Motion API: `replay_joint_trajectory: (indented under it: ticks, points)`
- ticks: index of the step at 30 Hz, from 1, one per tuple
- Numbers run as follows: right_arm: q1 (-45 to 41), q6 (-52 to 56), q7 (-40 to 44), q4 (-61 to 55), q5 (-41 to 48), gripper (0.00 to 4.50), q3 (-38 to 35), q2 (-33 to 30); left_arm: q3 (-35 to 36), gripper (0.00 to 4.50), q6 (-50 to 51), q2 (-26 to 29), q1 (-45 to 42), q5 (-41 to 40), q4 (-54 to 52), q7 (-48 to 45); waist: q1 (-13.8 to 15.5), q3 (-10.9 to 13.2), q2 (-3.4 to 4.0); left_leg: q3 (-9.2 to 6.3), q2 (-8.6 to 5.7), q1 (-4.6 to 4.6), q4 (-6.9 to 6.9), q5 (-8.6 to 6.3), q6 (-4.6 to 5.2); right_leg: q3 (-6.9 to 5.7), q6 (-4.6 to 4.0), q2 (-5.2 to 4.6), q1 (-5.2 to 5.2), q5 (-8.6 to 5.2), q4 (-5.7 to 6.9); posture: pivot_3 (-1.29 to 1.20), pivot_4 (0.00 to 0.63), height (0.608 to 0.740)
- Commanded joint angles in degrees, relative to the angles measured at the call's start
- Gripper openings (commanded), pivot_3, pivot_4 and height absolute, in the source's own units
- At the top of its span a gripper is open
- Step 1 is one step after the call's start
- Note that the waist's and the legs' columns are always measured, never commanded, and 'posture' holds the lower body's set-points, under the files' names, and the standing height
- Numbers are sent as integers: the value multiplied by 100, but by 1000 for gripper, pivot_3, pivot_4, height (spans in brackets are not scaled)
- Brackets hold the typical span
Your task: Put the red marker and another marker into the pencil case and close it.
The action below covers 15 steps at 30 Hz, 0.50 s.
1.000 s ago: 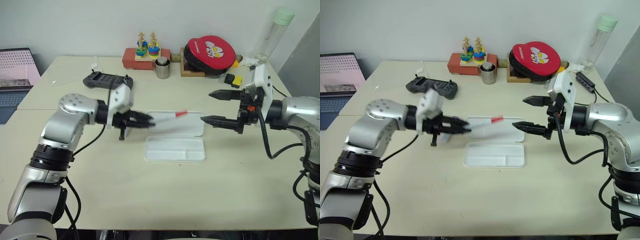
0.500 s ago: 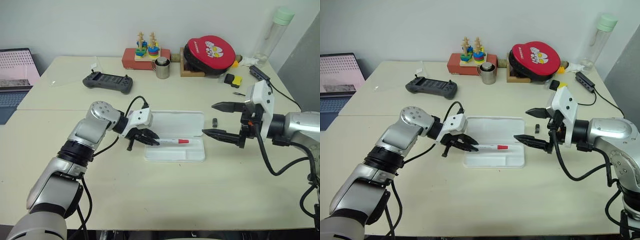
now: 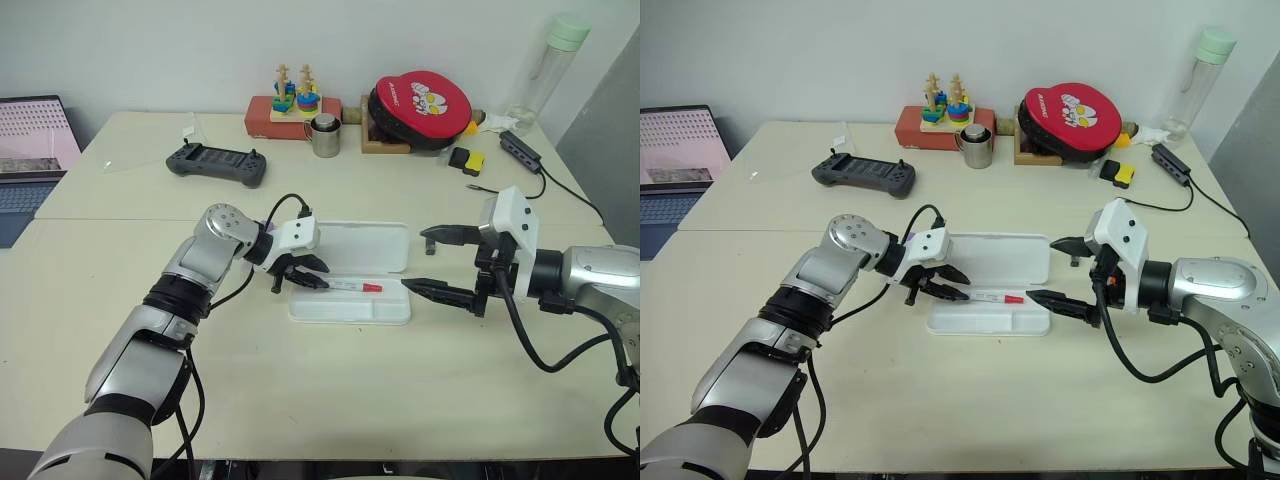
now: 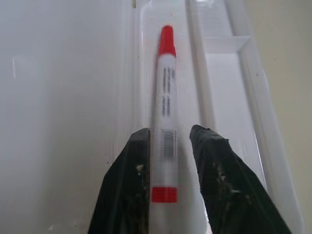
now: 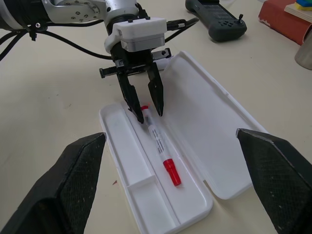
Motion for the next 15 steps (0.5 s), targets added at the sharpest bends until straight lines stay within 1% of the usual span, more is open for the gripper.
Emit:
replay_joint_trajectory:
  ticks: [1, 5, 9, 10, 11, 13, 15]
  points:
    - [2, -91, -29, -124, 100, 4500, -23, -7, 329, 2453, 435, 22, -119, -319, -452, -91, -1, 0, 0, -1, 0, 0, 0, 0, 0, 0, 0, 0, 0, 0, 0, 0, 150, 740]
    - [-62, -139, -14, -69, 150, 4500, -47, 32, 935, 3236, 1495, 55, -186, -880, -1029, 245, -3, 1, -1, -1, 1, 0, 1, 0, 0, 0, 0, 0, 0, 0, 1, 0, 150, 740]
    - [-350, -164, -47, 58, 337, 4500, -105, 193, 1957, 4079, 3059, 319, 42, -1602, -2144, 1040, -28, 1, -1, -4, 7, 0, 3, 0, 0, 3, 0, -2, -1, 0, 2, 0, 150, 740]
    - [-444, -169, -56, 102, 355, 4500, -99, 236, 2227, 4216, 3434, 404, 120, -1769, -2427, 1251, -32, 1, -1, -12, 10, 1, 2, 0, 0, 5, 0, -2, -2, 0, 3, 0, 150, 740]
    - [-537, -177, -68, 151, 363, 4500, -84, 276, 2476, 4486, 3748, 476, 191, -1903, -2660, 1467, -48, 1, 0, -21, 9, 4, 1, 0, 0, 6, 0, -2, -2, 0, 5, 0, 150, 740]
    - [-747, -221, -103, 294, 345, 4500, -27, 382, 2937, 4486, 4294, 587, 340, -2096, -3009, 1931, -61, 0, 0, -43, 12, 7, 0, 0, 0, 13, 0, -1, -4, 0, 7, 0, 150, 740]
    - [-981, -317, -141, 499, 245, 4500, 117, 516, 3352, 4486, 4570, 596, 535, -2028, -3126, 2583, -65, 0, 0, -51, 11, 9, 1, 0, 0, 11, 0, -1, -3, 0, 6, 0, 150, 740]
